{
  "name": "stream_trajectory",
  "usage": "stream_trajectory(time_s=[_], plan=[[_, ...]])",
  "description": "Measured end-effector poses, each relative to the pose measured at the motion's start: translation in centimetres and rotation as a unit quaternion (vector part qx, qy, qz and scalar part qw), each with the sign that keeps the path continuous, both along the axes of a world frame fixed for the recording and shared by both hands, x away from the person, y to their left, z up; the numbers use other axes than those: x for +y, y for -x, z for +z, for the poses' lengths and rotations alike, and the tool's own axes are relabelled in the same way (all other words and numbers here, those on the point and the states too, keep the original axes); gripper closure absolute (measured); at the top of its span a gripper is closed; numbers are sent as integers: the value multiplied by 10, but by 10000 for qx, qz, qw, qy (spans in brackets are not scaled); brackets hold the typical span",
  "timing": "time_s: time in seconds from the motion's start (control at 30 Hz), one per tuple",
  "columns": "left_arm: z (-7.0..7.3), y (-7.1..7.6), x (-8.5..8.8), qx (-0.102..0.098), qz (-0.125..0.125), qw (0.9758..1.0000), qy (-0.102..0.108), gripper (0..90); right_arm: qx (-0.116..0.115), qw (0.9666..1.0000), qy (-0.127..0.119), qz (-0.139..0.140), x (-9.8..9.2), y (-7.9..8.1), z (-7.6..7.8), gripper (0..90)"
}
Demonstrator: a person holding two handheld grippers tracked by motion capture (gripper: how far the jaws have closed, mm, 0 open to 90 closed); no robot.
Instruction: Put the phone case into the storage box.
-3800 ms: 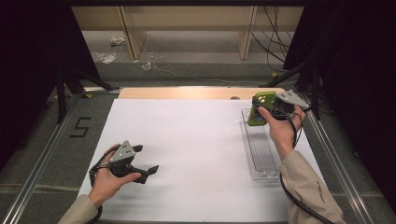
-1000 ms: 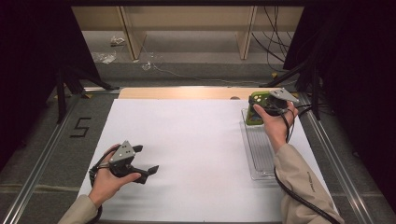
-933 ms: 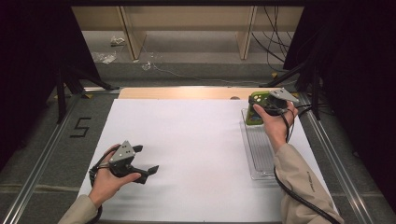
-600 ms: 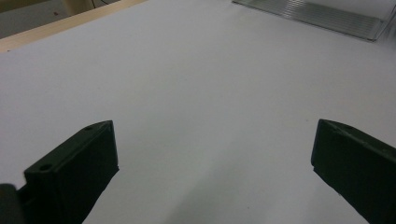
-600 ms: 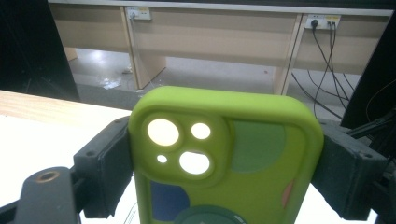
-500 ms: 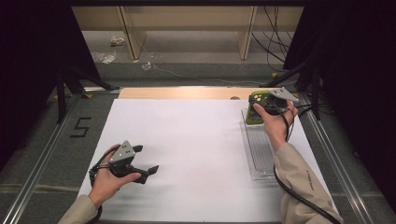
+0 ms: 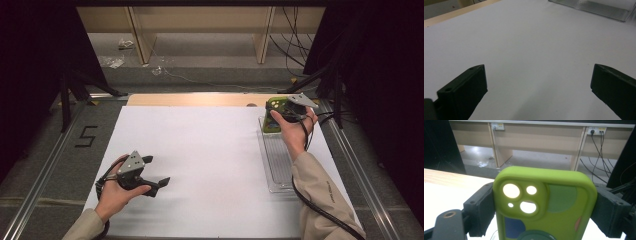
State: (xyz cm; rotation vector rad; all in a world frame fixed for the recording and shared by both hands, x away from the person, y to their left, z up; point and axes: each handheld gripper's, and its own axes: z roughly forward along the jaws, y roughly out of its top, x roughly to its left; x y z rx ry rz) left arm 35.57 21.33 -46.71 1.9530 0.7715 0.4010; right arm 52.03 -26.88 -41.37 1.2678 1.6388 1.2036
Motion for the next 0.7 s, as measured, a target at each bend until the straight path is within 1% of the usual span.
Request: stream_trajectory(time_s=[0.7], plan=[[0, 0, 0, -3, 5, 10000, 0, 1, 16, 10000, -11, -19, 0, -4, -1, 167]])
